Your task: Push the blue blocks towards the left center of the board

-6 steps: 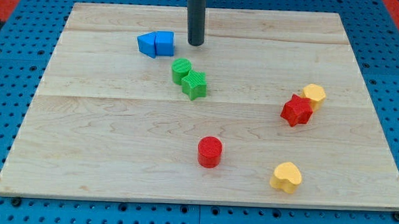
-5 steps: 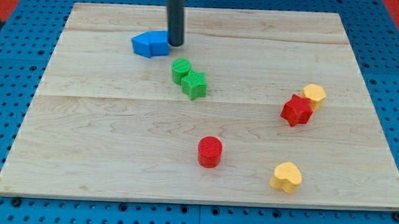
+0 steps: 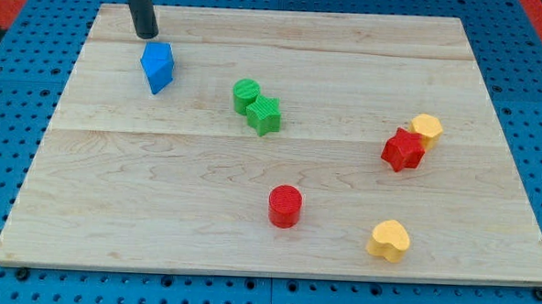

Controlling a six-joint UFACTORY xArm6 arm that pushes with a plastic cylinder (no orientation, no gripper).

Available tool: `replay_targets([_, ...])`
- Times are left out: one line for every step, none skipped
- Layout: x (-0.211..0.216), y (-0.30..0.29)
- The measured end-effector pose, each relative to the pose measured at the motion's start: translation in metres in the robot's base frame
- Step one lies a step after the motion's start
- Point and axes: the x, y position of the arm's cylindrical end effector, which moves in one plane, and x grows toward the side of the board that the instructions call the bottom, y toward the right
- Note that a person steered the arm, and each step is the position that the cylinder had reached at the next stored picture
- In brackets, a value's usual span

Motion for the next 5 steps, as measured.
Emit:
replay_targets([0.021,0.03])
replay_targets([0.033,0.054])
replay_targets([0.07,0.038])
replay_targets([0.101,0.04])
replay_targets([0.085,0.128])
